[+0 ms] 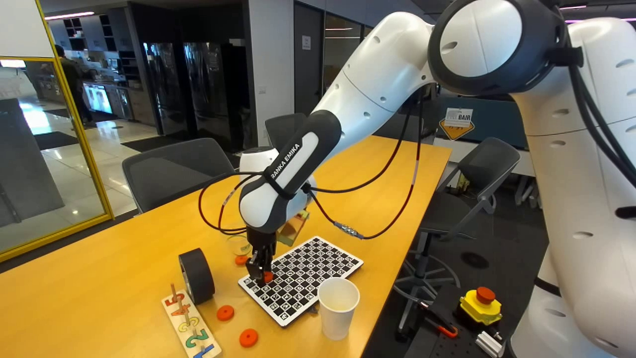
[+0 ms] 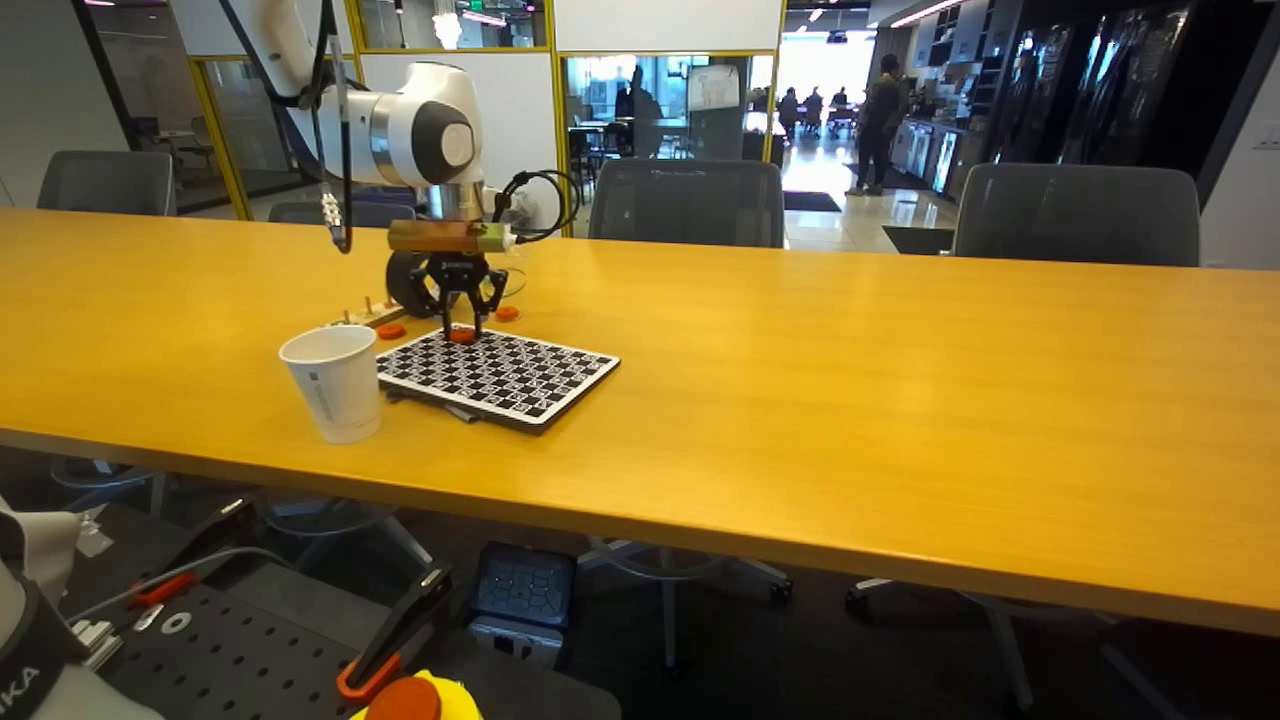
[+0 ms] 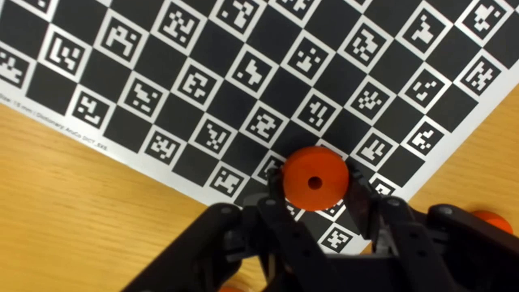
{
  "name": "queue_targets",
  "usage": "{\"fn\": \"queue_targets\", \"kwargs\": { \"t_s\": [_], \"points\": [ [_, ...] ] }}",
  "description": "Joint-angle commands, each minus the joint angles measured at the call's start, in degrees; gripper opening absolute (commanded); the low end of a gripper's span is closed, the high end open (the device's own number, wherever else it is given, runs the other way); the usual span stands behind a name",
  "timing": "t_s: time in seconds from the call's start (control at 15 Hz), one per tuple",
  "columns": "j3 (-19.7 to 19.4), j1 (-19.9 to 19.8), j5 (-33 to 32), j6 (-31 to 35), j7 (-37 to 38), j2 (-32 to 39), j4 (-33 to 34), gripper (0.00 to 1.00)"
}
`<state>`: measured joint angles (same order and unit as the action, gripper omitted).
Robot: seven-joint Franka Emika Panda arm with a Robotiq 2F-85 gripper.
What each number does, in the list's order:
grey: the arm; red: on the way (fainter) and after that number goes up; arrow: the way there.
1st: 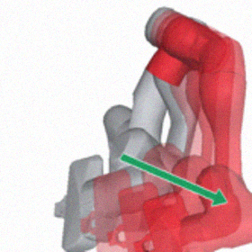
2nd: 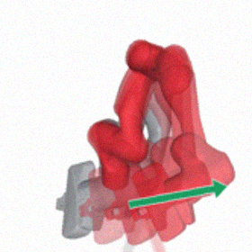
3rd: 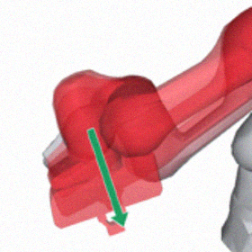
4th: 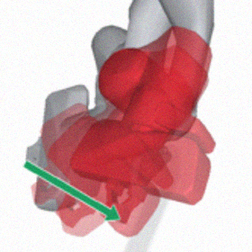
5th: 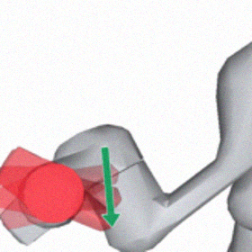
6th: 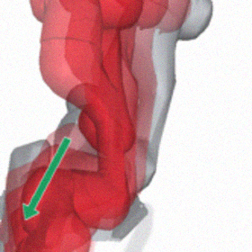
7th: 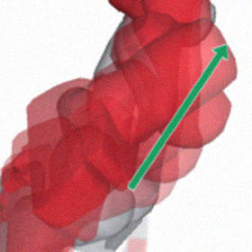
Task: Put the yellow object in the white cup and the orange object in the glass cup
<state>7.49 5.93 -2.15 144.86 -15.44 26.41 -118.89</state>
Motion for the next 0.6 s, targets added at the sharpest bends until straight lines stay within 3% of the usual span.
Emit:
{"fn": "queue_targets", "kwargs": {
  "t_s": [0.0, 0.53],
  "points": [
    [-0.9, 0.9, -2.3, -1.5, 3.5, -2.0, -0.7, 0.2],
    [-0.5, 0.9, -3.9, -6.9, 5.4, -12.8, -3.6, 0.2]
  ]
}}
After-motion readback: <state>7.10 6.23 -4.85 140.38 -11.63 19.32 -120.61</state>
